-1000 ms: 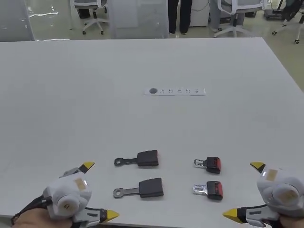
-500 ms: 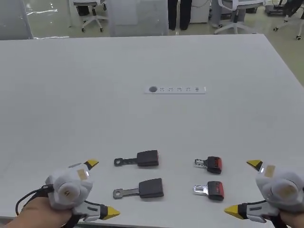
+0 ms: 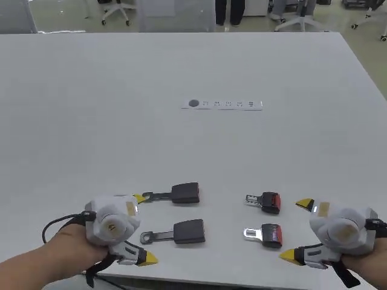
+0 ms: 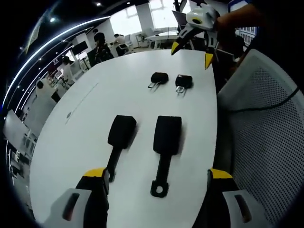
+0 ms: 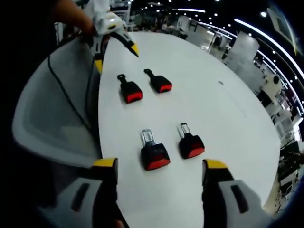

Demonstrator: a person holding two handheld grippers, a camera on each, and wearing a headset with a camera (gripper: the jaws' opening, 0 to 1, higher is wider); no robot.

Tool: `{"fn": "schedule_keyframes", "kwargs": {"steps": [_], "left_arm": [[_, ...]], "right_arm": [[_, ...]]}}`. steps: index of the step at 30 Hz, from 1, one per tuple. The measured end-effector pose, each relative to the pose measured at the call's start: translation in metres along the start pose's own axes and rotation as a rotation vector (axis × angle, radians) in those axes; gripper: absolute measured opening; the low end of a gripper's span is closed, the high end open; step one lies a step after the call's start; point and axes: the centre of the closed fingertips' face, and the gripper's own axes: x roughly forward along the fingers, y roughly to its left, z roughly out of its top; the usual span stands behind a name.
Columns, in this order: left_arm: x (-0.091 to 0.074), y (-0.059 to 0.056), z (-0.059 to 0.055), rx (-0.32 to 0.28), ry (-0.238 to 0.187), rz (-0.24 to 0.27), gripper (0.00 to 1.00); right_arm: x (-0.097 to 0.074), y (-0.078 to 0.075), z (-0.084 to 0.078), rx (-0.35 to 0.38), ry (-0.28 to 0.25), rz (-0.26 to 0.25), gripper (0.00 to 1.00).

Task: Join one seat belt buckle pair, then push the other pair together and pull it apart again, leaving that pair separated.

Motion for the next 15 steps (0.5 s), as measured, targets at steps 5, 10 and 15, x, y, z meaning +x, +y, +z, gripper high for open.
{"fn": "schedule_keyframes", "kwargs": {"steps": [5,10,15], "left_arm": [[0.012,-0.004,0.0,0.041,0.053,-0.05,0.83],[0.018,-0.008,0.004,0.047,0.096,-0.076,0.77],[0.028,-0.015,0.009,0.049,0.1,-0.113,0.71]], "right_arm": [[0.013,0.007,-0.003,-0.009,0.032,0.056,0.7],[0.024,0.011,-0.008,-0.035,0.063,0.094,0.65],[0.03,0.012,-0.014,-0.083,0.086,0.121,0.62]]}}
